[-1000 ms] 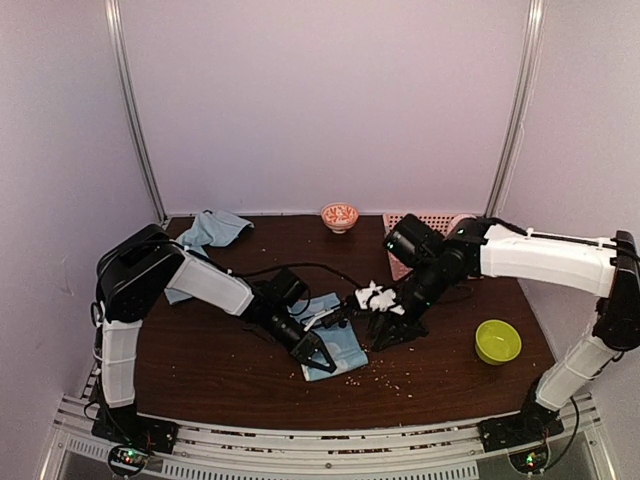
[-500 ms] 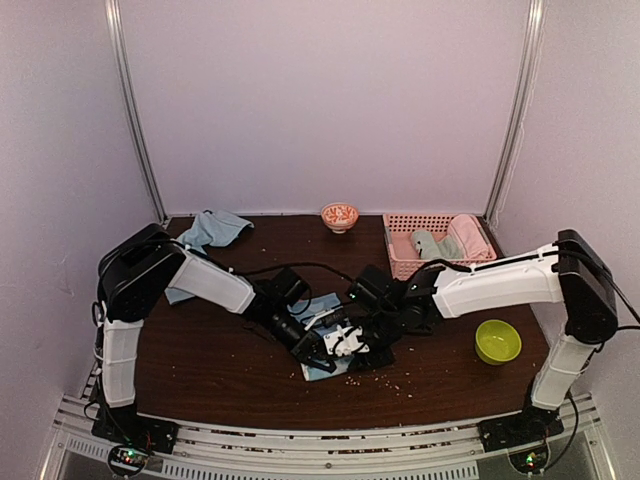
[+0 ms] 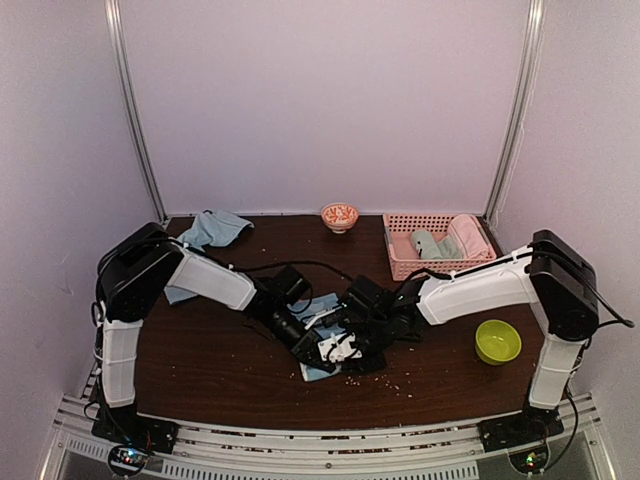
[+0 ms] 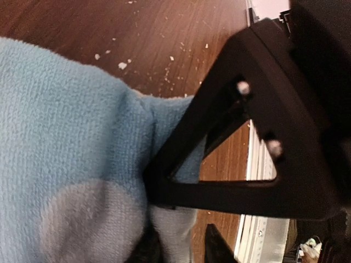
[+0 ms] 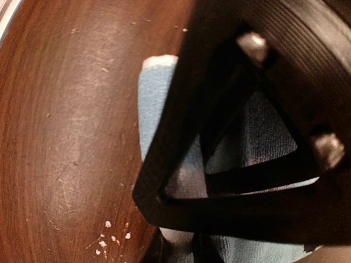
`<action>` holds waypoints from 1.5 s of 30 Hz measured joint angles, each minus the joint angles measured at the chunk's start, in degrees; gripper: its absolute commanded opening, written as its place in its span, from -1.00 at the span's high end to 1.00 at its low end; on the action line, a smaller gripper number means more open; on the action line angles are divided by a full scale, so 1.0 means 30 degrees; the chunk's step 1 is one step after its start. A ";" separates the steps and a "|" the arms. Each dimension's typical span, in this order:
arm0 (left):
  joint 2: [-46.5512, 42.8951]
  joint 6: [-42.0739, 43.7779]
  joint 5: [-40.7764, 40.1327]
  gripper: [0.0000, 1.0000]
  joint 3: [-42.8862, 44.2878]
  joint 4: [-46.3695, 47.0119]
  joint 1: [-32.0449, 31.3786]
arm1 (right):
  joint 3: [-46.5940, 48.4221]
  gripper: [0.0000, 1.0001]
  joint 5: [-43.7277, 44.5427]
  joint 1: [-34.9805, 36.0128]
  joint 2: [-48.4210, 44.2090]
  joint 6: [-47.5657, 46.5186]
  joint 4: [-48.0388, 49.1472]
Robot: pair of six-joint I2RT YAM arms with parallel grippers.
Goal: Roll the towels
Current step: Roll the towel at the center of the board.
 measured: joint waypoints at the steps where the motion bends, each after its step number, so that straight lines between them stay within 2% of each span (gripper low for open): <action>1: -0.0189 0.0131 -0.0138 0.21 0.0080 -0.0364 0.0051 | 0.0182 0.90 -0.0015 0.0000 0.0080 0.0000 -0.0153; 6: -0.3053 0.0714 -0.4546 0.10 -0.0408 -0.2324 0.0459 | 0.1479 0.95 -0.0874 -0.0029 0.0787 0.0117 -0.1727; 12: -1.0025 0.0925 -1.2429 0.08 -0.1464 -0.2827 0.1603 | 0.3490 0.99 -0.4801 -0.0364 0.2047 0.0321 -0.6258; 16: -1.4746 0.1916 -1.5970 0.06 -0.2776 -0.1727 0.0277 | 0.6470 1.00 -0.8102 -0.1588 0.4648 0.0138 -1.0535; 19: -1.6575 0.3570 -1.8404 0.02 -0.3512 -0.0852 -0.2601 | 0.9741 1.00 -1.0316 -0.2929 0.7461 0.0051 -1.4192; 22: -1.5977 0.5544 -1.9941 0.07 -0.3643 -0.0364 -0.6426 | 1.2036 1.00 -1.1963 -0.3949 0.9544 0.0138 -1.6750; 25: -1.3413 0.6448 -2.0261 0.10 -0.3206 -0.0583 -0.8145 | 1.2845 1.00 -1.2495 -0.4430 1.0353 0.0306 -1.8047; 30: -0.9056 0.6863 -2.0261 0.16 -0.2747 -0.0947 -0.8145 | 1.2939 1.00 -1.2546 -0.4437 1.0455 0.0503 -1.8491; 34: -0.7053 0.7031 -1.9999 0.19 -0.2455 -0.1107 -0.8145 | 1.2896 1.00 -1.2560 -0.4444 1.0455 0.0736 -1.8484; 45: -0.4991 0.7206 -1.9992 0.47 -0.2069 -0.0386 -0.8145 | 1.2815 1.00 -1.2670 -0.4444 1.0455 0.0823 -1.8484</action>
